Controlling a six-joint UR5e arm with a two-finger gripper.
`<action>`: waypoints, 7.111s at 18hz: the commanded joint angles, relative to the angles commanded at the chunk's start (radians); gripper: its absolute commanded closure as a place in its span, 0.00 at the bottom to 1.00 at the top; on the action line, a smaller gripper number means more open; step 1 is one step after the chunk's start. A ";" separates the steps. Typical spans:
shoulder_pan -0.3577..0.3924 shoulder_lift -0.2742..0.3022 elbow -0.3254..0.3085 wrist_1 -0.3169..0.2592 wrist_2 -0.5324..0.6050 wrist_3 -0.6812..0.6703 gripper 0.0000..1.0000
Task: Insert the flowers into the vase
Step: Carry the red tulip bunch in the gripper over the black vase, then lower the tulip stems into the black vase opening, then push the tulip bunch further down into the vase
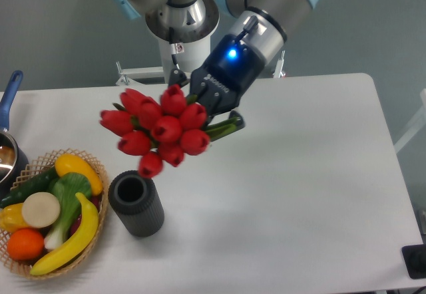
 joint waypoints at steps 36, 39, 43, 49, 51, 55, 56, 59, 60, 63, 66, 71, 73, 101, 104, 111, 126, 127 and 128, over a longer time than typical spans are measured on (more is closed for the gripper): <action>-0.087 -0.147 -0.002 -0.002 -0.319 0.161 0.67; -0.091 -0.158 -0.005 0.000 -0.322 0.161 0.67; -0.091 -0.177 -0.003 0.000 -0.357 0.163 0.67; -0.092 -0.181 -0.026 0.000 -0.359 0.164 0.67; -0.089 -0.181 -0.025 0.000 -0.359 0.166 0.66; -0.087 -0.184 -0.025 0.000 -0.359 0.166 0.66; -0.087 -0.184 -0.025 0.000 -0.359 0.166 0.66; -0.087 -0.193 -0.026 0.000 -0.358 0.166 0.66; -0.087 -0.198 -0.025 0.000 -0.358 0.167 0.66; -0.086 -0.206 -0.029 0.000 -0.356 0.167 0.66; -0.084 -0.212 -0.044 0.000 -0.356 0.187 0.66; -0.072 -0.213 -0.081 0.000 -0.356 0.223 0.66; -0.071 -0.212 -0.093 0.000 -0.356 0.227 0.66; -0.071 -0.265 -0.176 0.000 -0.344 0.356 0.66; -0.069 -0.270 -0.181 0.000 -0.344 0.373 0.66; -0.063 -0.281 -0.184 0.000 -0.336 0.401 0.66; -0.051 -0.292 -0.225 -0.002 -0.333 0.474 0.62; -0.051 -0.292 -0.225 -0.002 -0.333 0.473 0.63; -0.052 -0.292 -0.225 -0.002 -0.333 0.473 0.63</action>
